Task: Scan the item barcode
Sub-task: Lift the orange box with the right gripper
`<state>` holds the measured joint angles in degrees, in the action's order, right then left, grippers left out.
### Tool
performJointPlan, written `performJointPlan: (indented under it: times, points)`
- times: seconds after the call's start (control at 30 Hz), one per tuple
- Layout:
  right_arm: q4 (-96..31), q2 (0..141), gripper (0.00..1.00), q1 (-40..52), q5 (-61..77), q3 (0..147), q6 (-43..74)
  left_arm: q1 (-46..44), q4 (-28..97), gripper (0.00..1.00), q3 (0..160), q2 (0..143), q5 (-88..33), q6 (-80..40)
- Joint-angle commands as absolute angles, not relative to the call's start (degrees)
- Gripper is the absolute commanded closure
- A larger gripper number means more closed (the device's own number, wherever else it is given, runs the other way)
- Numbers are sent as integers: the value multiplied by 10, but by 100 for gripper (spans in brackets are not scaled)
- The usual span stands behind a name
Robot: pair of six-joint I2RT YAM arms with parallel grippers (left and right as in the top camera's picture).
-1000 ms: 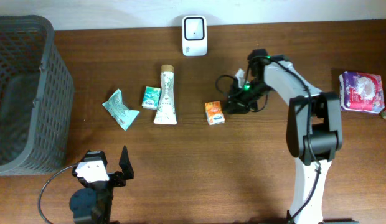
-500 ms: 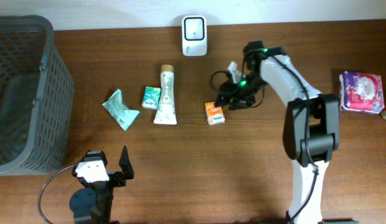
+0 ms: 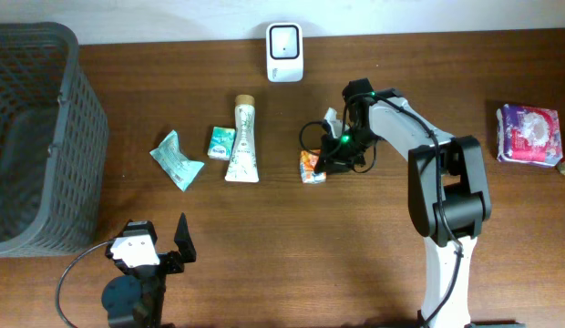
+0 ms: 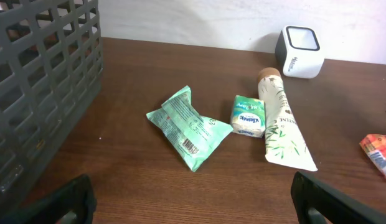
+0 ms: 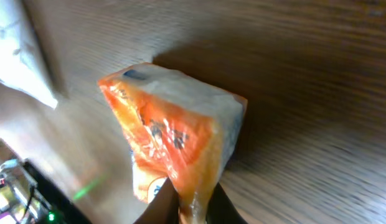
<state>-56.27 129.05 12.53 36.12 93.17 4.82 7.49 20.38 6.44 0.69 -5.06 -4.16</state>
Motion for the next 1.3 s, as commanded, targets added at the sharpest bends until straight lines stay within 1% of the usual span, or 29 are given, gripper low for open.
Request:
performJointPlan:
  times: [0.0, 0.1, 0.17, 0.23, 0.43, 0.77, 0.97, 1.13, 1.2, 1.27]
  points:
    - [-553, 1280, 96, 124, 506, 925, 49, 77, 207, 1, 63, 4, -47, -47]
    - [-508, 1280, 96, 116, 709, 925, 50, 77, 207, 1, 63, 4, -47, -47]
    - [-434, 1280, 96, 109, 887, 925, 50, 77, 207, 1, 63, 4, -47, -47]
    - [-396, 1279, 96, 105, 889, 932, 101, 77, 207, 1, 63, 4, -47, -47]
    - [-390, 1280, 96, 105, 889, 932, 99, 77, 207, 1, 63, 4, -47, -47]
    - [-388, 1280, 96, 104, 889, 932, 56, 77, 207, 1, 63, 4, -47, -47]
    - [-392, 1280, 96, 104, 889, 932, -14, 77, 207, 1, 63, 4, -47, -47]
    - [-390, 1280, 96, 104, 888, 932, -15, 77, 207, 1, 63, 4, -47, -47]
    - [-396, 1279, 96, 106, 869, 932, -15, 77, 207, 1, 63, 4, -47, -47]
    - [-412, 1277, 96, 112, 805, 932, -15, 77, 207, 1, 63, 4, -47, -47]
